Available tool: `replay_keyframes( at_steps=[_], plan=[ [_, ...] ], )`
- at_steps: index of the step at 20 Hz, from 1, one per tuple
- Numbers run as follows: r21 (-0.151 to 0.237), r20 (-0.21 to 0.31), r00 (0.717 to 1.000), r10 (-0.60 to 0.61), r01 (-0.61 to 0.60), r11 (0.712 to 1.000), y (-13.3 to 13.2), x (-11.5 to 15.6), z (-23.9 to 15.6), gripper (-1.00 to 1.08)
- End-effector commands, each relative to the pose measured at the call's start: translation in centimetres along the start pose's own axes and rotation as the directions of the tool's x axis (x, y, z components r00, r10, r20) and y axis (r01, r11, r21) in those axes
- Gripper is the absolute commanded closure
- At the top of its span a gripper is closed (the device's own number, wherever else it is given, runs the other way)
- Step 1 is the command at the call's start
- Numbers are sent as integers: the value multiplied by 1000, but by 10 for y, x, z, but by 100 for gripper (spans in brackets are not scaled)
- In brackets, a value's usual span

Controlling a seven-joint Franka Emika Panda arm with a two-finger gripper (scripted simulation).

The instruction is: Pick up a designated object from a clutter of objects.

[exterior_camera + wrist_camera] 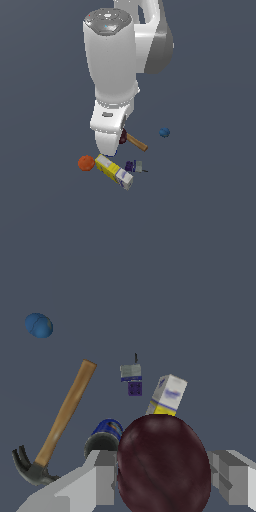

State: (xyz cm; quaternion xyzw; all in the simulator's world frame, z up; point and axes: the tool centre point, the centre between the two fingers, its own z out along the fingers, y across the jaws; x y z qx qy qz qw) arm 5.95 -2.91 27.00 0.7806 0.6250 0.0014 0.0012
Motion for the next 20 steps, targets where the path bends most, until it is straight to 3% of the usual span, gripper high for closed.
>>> replay_keyframes(
  at_steps=[1, 11, 20],
  plan=[
    [0, -1, 1000, -1, 1, 1000, -6, -10, -28, 108],
    [3, -1, 1000, 0, 0, 1000, -20, -41, -113, 108],
    [4, 0, 1000, 1, -1, 1000, -22, -51, -140, 108]
  ],
)
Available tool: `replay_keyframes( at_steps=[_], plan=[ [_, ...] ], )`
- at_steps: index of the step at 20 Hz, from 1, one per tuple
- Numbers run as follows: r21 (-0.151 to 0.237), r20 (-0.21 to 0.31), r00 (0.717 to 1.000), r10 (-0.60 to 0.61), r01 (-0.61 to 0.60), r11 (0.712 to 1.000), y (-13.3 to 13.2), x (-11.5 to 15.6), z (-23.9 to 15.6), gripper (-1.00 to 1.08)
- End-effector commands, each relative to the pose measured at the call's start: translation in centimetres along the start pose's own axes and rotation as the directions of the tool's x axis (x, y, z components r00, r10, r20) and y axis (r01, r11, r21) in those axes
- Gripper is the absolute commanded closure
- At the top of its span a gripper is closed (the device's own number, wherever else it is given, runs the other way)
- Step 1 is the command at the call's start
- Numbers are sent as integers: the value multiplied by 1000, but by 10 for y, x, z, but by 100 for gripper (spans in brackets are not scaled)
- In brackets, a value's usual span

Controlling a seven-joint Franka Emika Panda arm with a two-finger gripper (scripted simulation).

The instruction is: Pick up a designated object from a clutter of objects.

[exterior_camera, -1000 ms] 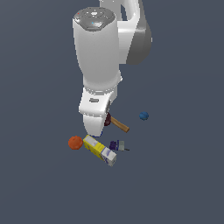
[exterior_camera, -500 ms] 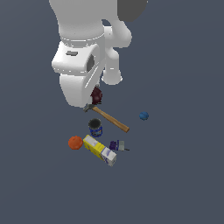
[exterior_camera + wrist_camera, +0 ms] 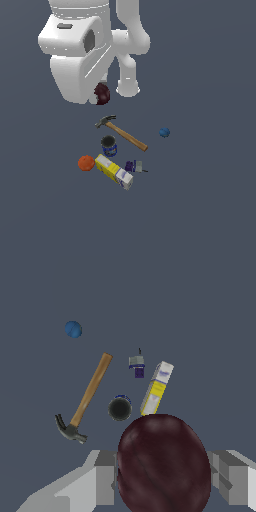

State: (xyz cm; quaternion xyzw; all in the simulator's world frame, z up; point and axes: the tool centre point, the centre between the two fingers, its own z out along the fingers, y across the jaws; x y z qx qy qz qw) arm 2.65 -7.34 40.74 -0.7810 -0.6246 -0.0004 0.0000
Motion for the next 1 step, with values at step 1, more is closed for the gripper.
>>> replay_keyframes(
  at_steps=[1],
  plan=[
    [0, 0, 1000, 0, 0, 1000, 0, -1, -3, 108]
  ],
)
